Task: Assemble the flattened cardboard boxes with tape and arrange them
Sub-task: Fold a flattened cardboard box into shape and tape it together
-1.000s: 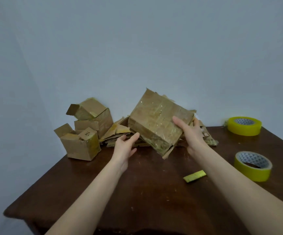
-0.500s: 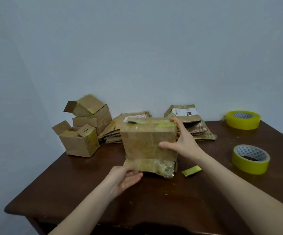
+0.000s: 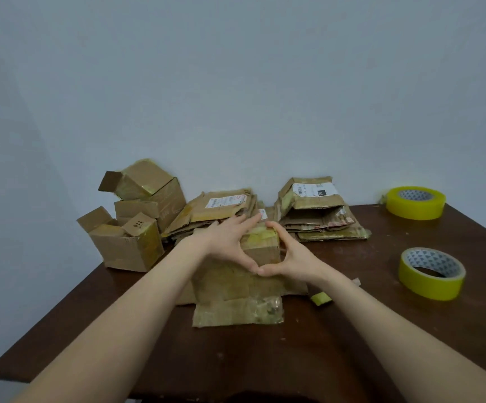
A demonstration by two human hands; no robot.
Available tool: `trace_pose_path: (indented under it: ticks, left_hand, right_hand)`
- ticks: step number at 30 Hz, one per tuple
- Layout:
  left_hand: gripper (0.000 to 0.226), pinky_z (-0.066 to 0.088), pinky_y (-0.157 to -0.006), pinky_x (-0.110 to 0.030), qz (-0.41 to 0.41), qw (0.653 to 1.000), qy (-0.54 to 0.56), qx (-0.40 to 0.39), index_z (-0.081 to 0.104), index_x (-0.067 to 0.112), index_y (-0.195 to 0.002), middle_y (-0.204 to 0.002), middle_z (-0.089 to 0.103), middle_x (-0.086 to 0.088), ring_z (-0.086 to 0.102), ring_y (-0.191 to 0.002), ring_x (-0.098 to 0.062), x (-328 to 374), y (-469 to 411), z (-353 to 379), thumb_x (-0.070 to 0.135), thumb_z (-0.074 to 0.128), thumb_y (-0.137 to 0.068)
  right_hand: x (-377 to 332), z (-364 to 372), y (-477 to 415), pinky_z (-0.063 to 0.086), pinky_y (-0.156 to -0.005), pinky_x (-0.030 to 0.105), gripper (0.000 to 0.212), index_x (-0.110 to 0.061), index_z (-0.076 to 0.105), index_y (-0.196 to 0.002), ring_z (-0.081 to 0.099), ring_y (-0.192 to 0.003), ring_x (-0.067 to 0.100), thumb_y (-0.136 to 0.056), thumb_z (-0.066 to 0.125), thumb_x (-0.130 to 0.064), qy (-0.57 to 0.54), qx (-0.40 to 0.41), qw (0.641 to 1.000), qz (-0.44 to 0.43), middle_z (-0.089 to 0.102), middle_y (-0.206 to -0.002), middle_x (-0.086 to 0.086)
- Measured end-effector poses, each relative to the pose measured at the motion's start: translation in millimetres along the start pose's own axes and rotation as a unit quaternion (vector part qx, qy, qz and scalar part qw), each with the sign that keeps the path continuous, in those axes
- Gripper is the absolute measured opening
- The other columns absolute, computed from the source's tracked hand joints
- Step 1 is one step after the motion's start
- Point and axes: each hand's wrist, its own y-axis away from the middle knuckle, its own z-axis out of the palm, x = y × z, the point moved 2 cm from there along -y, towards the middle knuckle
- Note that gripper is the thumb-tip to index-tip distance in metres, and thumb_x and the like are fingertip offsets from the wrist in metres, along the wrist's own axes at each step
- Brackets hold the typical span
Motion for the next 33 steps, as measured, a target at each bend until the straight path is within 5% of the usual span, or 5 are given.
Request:
trace_pose_path:
  ticks: [3, 6, 12, 20, 33]
  left_hand:
    - [0.108, 0.002, -0.117, -0.054, -0.006, 1.0, -0.025, -0.009, -0.007, 0.038, -0.15, -0.161, -0.002, 0.001, 0.001, -0.147, -0.019, 1.3, -4.0, 16.5, 0.062, 0.066, -0.074]
    - [0.108, 0.004, -0.116, -0.058, 0.006, 0.999, -0.045, 0.015, -0.006, 0.032, -0.152, -0.16, -0.002, 0.003, 0.002, -0.147, -0.019, 8.3, -6.7, 21.4, 0.062, 0.064, -0.075]
    - [0.111, -0.001, -0.12, -0.046, 0.024, 0.998, -0.025, 0.054, -0.003, 0.018, -0.153, -0.161, -0.003, 0.003, -0.001, -0.147, -0.012, 16.5, -5.2, 21.6, 0.066, 0.061, -0.076]
    - [0.092, 0.01, -0.117, -0.051, -0.064, 0.995, -0.043, 0.07, 0.003, 0.041, -0.15, -0.161, 0.0, -0.004, 0.004, -0.148, -0.026, -10.8, 22.9, 32.0, 0.078, 0.042, -0.076]
    - [0.084, 0.009, -0.116, -0.054, -0.028, 0.996, -0.062, 0.056, 0.004, 0.044, -0.149, -0.161, -0.002, -0.007, 0.004, -0.148, -0.027, 21.6, -7.2, 27.6, 0.075, 0.039, -0.08]
  right_hand:
    - [4.2, -16.3, 5.0, 0.03, -0.104, 0.019, 0.099, -0.04, 0.02, -0.149, 0.029, -0.138, 0.007, -0.073, 0.082, -0.031, -0.008, -0.059, 0.998, 0.018, 0.03, -0.151, -0.012]
    - [-8.3, -27.8, 8.7, 0.041, -0.096, 0.017, 0.081, -0.035, 0.028, -0.149, 0.037, -0.13, 0.004, -0.082, 0.073, -0.037, -0.006, 0.002, 1.0, 0.014, 0.032, -0.146, -0.016]
    - [-22.3, -18.9, 11.5, 0.024, -0.114, 0.032, 0.075, -0.024, 0.03, -0.15, 0.018, -0.146, 0.009, -0.087, 0.059, -0.053, 0.254, 0.026, 0.966, -0.034, 0.02, -0.159, -0.011]
    - [-43.9, -8.7, 10.7, 0.014, -0.118, 0.035, 0.078, -0.023, 0.027, -0.151, 0.006, -0.149, 0.021, -0.088, 0.051, -0.061, 0.426, -0.009, 0.903, -0.059, 0.023, -0.159, -0.005]
    - [-28.7, -28.0, 22.2, 0.016, -0.117, 0.036, 0.069, -0.024, 0.035, -0.148, 0.005, -0.149, 0.018, -0.091, 0.047, -0.06, 0.422, 0.03, 0.906, 0.011, 0.027, -0.157, -0.007]
